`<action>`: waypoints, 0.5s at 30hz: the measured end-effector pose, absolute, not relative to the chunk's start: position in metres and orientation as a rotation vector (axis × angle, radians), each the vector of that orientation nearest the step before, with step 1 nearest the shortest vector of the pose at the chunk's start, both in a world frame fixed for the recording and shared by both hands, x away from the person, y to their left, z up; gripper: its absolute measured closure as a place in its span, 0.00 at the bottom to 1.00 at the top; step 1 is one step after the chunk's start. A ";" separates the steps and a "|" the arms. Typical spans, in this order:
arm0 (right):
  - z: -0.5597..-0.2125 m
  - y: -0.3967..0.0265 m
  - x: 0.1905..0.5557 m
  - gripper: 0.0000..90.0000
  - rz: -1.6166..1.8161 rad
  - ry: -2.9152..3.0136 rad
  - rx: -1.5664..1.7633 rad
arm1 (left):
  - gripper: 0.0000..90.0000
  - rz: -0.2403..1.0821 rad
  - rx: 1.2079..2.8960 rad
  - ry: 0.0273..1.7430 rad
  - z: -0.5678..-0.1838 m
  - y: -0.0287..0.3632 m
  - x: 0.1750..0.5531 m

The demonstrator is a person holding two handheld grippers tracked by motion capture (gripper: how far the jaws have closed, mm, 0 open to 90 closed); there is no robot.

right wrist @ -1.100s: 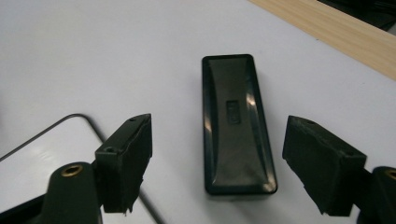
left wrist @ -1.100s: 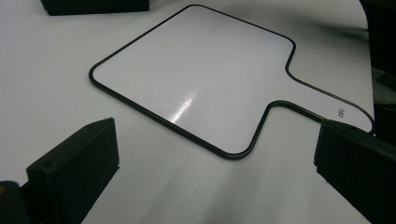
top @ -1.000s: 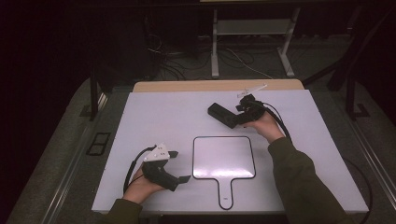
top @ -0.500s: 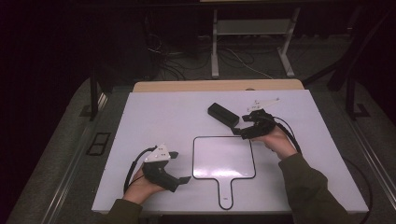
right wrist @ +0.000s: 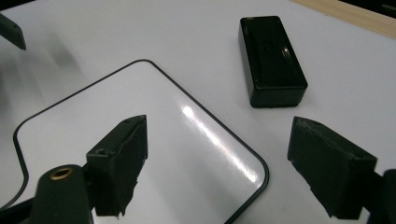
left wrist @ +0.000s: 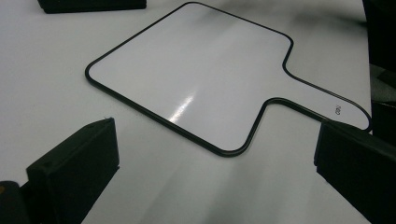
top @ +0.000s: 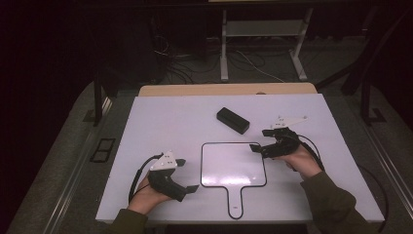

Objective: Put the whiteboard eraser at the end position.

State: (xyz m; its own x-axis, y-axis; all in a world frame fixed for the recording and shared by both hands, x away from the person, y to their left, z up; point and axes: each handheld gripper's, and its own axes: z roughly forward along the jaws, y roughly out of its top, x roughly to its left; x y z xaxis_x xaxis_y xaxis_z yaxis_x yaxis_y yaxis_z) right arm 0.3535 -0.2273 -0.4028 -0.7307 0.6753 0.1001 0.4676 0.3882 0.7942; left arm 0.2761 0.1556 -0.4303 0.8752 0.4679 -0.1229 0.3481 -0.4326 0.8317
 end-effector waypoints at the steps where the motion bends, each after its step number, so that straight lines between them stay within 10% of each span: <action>1: -0.404 -0.228 0.352 0.21 1.258 2.406 1.007 | 0.00 0.154 2.065 0.590 -0.430 0.156 0.276; 15: -0.417 -0.239 0.327 0.19 1.237 2.346 1.018 | 0.00 0.157 2.064 0.590 -0.430 0.156 0.276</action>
